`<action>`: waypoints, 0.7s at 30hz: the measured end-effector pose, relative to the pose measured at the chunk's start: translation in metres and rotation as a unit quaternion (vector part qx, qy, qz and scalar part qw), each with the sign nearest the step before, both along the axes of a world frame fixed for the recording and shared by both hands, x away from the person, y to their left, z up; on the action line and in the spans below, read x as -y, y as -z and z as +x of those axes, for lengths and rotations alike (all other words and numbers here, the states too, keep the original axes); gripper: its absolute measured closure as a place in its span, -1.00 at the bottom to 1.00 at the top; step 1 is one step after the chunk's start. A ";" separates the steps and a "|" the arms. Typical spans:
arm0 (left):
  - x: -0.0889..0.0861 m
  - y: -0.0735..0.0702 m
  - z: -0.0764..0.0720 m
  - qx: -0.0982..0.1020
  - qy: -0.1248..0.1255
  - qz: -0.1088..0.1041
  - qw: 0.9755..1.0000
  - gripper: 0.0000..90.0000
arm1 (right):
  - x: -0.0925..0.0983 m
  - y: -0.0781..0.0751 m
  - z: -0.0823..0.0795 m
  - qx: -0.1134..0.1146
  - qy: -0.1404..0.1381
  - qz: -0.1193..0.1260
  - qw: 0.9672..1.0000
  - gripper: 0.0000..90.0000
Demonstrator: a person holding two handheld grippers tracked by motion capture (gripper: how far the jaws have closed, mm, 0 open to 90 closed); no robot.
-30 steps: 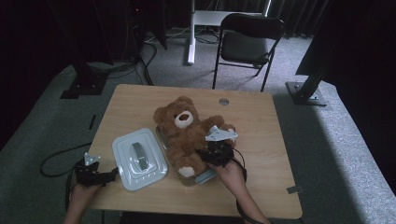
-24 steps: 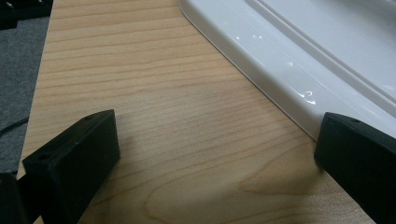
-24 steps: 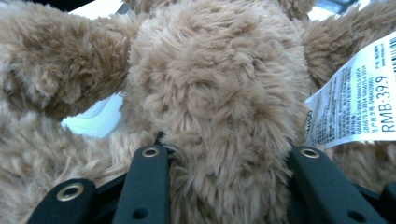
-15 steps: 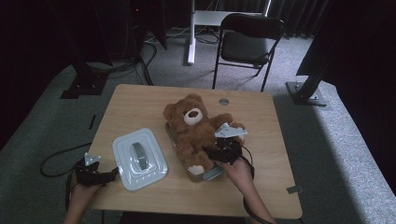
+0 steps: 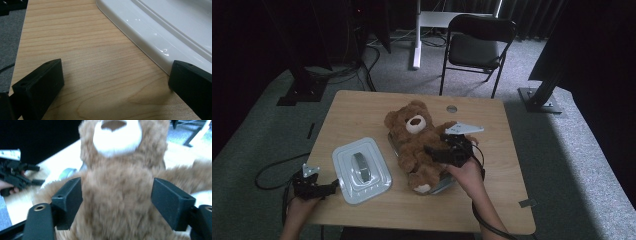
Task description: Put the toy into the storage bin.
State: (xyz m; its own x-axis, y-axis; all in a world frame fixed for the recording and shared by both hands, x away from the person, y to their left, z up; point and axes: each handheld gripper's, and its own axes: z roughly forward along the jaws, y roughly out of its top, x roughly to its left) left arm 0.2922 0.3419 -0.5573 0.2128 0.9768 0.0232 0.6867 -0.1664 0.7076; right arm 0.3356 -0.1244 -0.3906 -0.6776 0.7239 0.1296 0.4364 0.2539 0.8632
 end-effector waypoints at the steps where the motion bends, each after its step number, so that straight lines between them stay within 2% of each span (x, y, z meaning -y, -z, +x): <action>1: 0.000 0.000 0.000 0.000 0.000 0.000 1.000 -0.99 | -0.001 -0.004 0.001 0.003 0.002 0.005 1.000 -0.58; 2: 0.000 0.000 0.000 0.000 0.001 0.002 1.000 -0.99 | -0.003 -0.007 0.003 0.005 0.004 0.014 1.000 -0.62; 6: 0.000 0.000 0.000 -0.001 0.001 0.001 1.000 -0.99 | -0.009 -0.014 0.010 0.001 0.002 0.016 1.000 -0.66; 7: 0.000 0.000 0.000 -0.001 0.001 0.001 1.000 -0.99 | -0.016 -0.021 0.017 0.000 -0.004 0.018 1.000 -0.63; 12: 0.000 0.000 0.000 0.000 0.000 0.001 1.000 -0.99 | -0.025 -0.031 0.029 0.007 -0.011 0.025 1.000 -0.57; 14: 0.000 0.000 0.000 0.000 0.000 0.001 1.000 -0.99 | -0.032 -0.039 0.043 0.005 -0.011 0.031 0.999 -0.55; 15: 0.000 0.000 0.000 0.000 0.000 0.001 1.000 -0.99 | -0.032 -0.039 0.043 0.005 -0.011 0.031 0.999 -0.55; 16: 0.000 0.000 0.000 0.000 0.000 0.001 1.000 -0.99 | -0.038 -0.043 0.052 0.006 -0.007 0.027 1.000 -0.55; 17: 0.000 0.000 0.000 0.000 0.000 0.001 1.000 -0.99 | -0.038 -0.043 0.052 0.006 -0.007 0.027 1.000 -0.55; 21: 0.000 0.000 0.000 0.000 0.000 0.001 1.000 -0.99 | -0.048 -0.050 0.069 0.009 0.007 0.020 1.000 -0.55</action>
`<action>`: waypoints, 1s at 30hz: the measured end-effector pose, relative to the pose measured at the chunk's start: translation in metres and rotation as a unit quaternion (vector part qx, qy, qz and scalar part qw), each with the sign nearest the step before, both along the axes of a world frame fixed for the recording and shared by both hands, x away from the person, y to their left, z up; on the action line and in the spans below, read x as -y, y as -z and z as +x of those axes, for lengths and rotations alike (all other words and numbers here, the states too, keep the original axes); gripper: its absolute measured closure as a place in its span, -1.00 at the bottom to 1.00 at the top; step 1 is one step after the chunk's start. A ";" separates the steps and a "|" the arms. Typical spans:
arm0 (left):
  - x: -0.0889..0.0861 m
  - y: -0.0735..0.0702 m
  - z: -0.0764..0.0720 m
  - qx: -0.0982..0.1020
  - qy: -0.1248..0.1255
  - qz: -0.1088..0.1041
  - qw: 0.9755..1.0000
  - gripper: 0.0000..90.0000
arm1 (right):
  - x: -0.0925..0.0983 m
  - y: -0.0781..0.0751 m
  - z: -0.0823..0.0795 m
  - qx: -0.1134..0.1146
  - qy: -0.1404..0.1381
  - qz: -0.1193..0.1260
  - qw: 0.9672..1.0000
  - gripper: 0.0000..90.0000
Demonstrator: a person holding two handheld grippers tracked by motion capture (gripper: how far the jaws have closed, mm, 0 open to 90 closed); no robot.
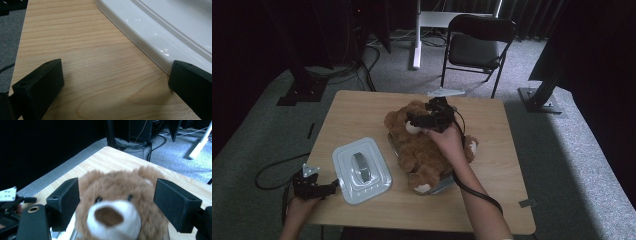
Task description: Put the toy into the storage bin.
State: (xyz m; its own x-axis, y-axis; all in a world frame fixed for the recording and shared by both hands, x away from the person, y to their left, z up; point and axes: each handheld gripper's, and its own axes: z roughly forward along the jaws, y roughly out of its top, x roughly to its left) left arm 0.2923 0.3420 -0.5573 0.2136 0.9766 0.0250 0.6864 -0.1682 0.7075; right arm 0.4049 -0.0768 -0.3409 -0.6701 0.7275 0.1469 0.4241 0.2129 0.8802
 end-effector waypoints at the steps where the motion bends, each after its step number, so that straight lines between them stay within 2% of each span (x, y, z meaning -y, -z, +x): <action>1: 0.000 0.000 0.000 0.000 0.000 0.000 1.000 -0.99 | -0.004 -0.003 0.007 -0.003 0.006 0.000 1.000 -0.55; 4: 0.000 0.000 0.000 0.000 0.000 0.000 1.000 -0.99 | -0.009 -0.004 0.014 -0.005 0.007 -0.010 1.000 -0.55; 5: 0.000 0.000 0.000 0.000 0.000 0.000 1.000 -0.99 | -0.012 -0.003 0.020 -0.015 0.009 -0.016 1.000 -0.55; 7: 0.000 0.000 0.000 0.000 0.000 0.000 1.000 -0.99 | -0.013 -0.002 0.022 -0.018 0.009 -0.018 1.000 -0.55; 9: 0.000 0.000 0.000 0.000 0.000 0.000 1.000 -0.99 | -0.015 0.008 0.030 -0.029 0.010 -0.041 0.999 -0.55; 10: 0.000 0.000 0.000 0.000 0.000 0.000 1.000 -0.99 | -0.015 0.008 0.030 -0.029 0.010 -0.041 0.999 -0.55; 11: 0.000 0.000 0.000 0.000 0.000 0.000 1.000 -0.99 | -0.016 0.017 0.033 -0.049 0.000 -0.046 0.998 -0.55; 12: 0.000 0.000 0.000 0.000 0.000 0.000 1.000 -0.99 | -0.016 0.017 0.033 -0.049 0.000 -0.046 0.998 -0.55; 13: 0.000 0.000 0.000 0.000 -0.001 -0.001 1.000 -0.99 | -0.016 0.026 0.035 -0.067 -0.011 -0.040 0.997 -0.56; 16: 0.000 0.000 0.000 0.000 0.000 -0.001 1.000 -0.99 | -0.017 0.030 0.035 -0.075 -0.024 -0.044 0.996 -0.58; 17: 0.000 0.000 0.000 0.000 -0.001 -0.001 1.000 -0.99 | -0.018 0.030 0.033 -0.073 -0.029 -0.057 0.995 -0.58; 19: 0.000 0.000 0.000 0.000 -0.001 -0.001 1.000 -0.99 | -0.019 0.031 0.030 -0.072 -0.031 -0.063 0.995 -0.58; 27: 0.000 0.000 0.000 -0.001 0.001 0.001 1.000 -0.99 | -0.015 0.042 0.022 -0.072 -0.037 -0.066 0.994 -0.56; 30: 0.000 0.000 0.000 -0.001 0.001 0.001 1.000 -0.99 | -0.018 0.052 0.020 -0.077 -0.052 -0.090 0.992 -0.56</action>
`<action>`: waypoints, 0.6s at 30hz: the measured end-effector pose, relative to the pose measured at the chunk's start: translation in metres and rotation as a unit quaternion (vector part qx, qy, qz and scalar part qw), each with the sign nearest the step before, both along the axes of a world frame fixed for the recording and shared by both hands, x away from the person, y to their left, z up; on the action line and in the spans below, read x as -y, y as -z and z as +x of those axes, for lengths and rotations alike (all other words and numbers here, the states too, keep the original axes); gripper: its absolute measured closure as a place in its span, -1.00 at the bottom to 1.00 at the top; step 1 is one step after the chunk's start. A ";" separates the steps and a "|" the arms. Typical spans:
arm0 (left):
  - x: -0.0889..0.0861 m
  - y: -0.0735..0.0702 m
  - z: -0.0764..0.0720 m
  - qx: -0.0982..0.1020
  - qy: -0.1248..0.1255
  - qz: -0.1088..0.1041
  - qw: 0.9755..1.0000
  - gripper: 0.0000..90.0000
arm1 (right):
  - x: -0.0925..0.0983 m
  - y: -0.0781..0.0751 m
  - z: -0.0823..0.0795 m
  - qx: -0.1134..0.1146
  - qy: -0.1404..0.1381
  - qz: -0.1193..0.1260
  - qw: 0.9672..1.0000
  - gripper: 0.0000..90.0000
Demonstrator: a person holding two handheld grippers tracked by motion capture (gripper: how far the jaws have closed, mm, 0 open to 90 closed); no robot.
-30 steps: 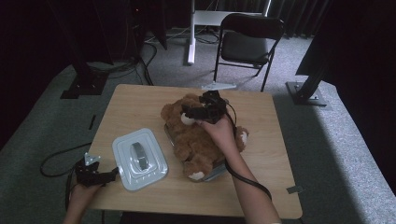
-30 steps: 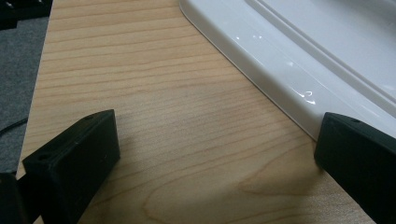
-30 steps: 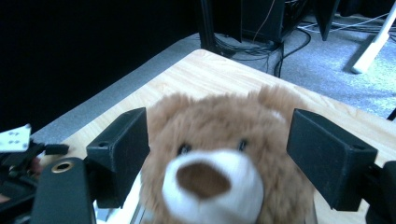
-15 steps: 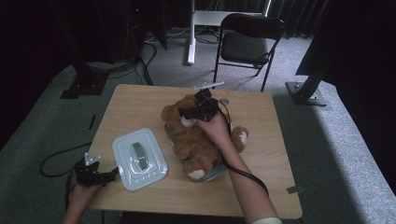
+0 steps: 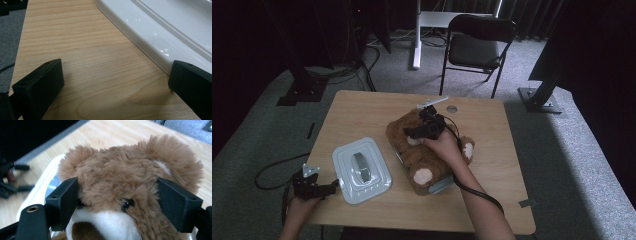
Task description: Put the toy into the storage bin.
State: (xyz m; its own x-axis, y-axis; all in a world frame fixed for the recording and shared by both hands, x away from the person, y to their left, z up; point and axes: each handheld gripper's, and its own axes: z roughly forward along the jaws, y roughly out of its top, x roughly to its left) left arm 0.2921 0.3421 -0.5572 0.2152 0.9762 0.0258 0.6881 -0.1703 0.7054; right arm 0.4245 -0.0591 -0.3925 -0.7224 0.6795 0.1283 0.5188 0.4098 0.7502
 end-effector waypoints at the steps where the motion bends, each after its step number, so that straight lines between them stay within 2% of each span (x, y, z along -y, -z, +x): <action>1: 0.000 0.000 0.000 0.000 0.000 0.000 1.000 -0.99 | -0.002 0.003 -0.001 -0.002 -0.003 -0.010 1.000 -0.56; 3: 0.000 0.000 0.000 0.000 0.000 0.000 1.000 -0.99 | -0.004 0.011 -0.001 -0.001 -0.008 -0.026 1.000 -0.56; 7: 0.000 0.000 0.000 0.000 0.000 0.000 1.000 -0.99 | -0.012 0.023 0.003 -0.013 -0.004 -0.051 0.999 -0.56; 12: 0.000 0.000 0.000 0.000 0.000 0.000 1.000 -0.99 | -0.029 0.033 0.005 -0.020 -0.007 -0.108 0.994 -0.53; 15: 0.000 0.000 0.000 0.000 0.000 0.000 1.000 -0.99 | -0.038 0.041 0.007 -0.039 -0.008 -0.138 0.990 -0.47; 18: 0.000 0.000 0.000 0.000 0.000 0.000 1.000 -0.99 | -0.050 0.057 0.010 -0.063 -0.015 -0.180 0.981 -0.44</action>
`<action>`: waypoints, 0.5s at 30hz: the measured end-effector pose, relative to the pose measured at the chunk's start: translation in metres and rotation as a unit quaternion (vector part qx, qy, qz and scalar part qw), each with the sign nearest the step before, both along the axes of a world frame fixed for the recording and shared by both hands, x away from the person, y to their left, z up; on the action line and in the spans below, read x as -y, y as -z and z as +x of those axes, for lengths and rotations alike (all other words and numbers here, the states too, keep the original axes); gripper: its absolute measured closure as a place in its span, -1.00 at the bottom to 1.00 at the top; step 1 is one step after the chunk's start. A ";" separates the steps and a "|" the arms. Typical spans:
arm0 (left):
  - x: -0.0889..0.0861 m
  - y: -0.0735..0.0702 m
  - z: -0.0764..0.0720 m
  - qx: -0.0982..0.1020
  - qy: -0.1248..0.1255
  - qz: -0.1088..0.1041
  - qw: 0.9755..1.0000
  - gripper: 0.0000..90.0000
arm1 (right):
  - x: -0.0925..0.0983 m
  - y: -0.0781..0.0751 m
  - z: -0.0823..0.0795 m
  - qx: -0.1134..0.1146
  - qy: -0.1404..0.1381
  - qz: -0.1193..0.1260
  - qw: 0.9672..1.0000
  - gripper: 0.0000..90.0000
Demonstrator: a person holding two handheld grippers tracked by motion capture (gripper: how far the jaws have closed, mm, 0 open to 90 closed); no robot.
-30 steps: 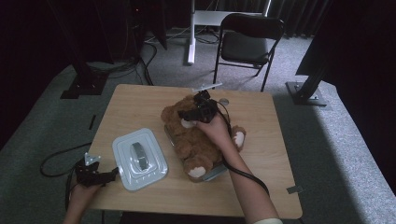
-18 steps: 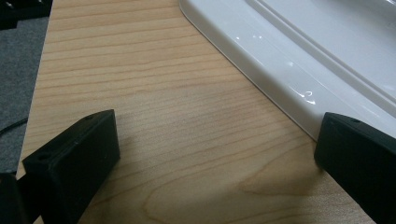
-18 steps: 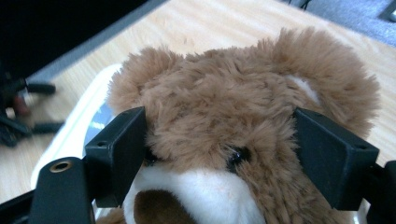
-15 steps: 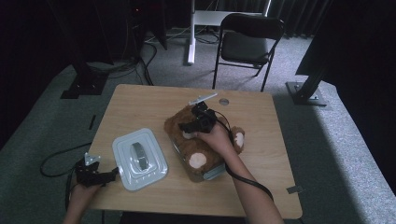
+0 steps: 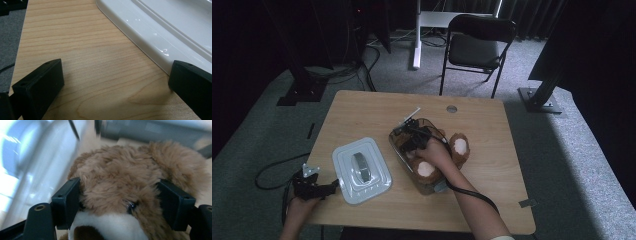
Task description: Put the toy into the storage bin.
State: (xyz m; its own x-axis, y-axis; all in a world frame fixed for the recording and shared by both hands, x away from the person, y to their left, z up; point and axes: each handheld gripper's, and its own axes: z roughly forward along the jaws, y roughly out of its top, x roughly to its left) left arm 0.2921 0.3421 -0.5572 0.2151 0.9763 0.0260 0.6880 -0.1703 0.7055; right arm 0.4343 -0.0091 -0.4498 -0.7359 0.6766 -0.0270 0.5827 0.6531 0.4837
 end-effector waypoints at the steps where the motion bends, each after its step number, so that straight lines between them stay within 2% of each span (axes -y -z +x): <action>1: 0.000 0.000 0.000 0.000 0.000 0.000 1.000 -0.99 | -0.004 0.005 0.001 -0.001 -0.002 -0.015 1.000 -0.42; 4: 0.000 0.000 0.000 0.000 0.000 0.000 1.000 -0.99 | -0.003 0.006 0.003 -0.006 0.004 -0.010 1.000 -0.44; 9: 0.000 0.000 0.000 0.000 0.000 0.000 1.000 -0.99 | -0.002 0.003 0.000 0.013 0.008 -0.001 1.000 -0.52; 13: 0.000 0.000 0.000 0.000 0.000 0.000 1.000 -0.99 | 0.000 -0.005 -0.004 0.028 0.018 0.008 0.999 -0.54; 15: 0.000 0.000 0.000 0.000 0.000 0.000 1.000 -0.99 | 0.004 -0.013 -0.006 0.033 0.019 0.023 0.999 -0.53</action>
State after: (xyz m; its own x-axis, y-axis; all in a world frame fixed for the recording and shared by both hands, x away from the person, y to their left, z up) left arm 0.2922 0.3421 -0.5572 0.2146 0.9764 0.0253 0.6878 -0.1694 0.7059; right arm 0.4283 -0.0134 -0.4370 -0.7066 0.7063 -0.0434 0.5731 0.6072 0.5504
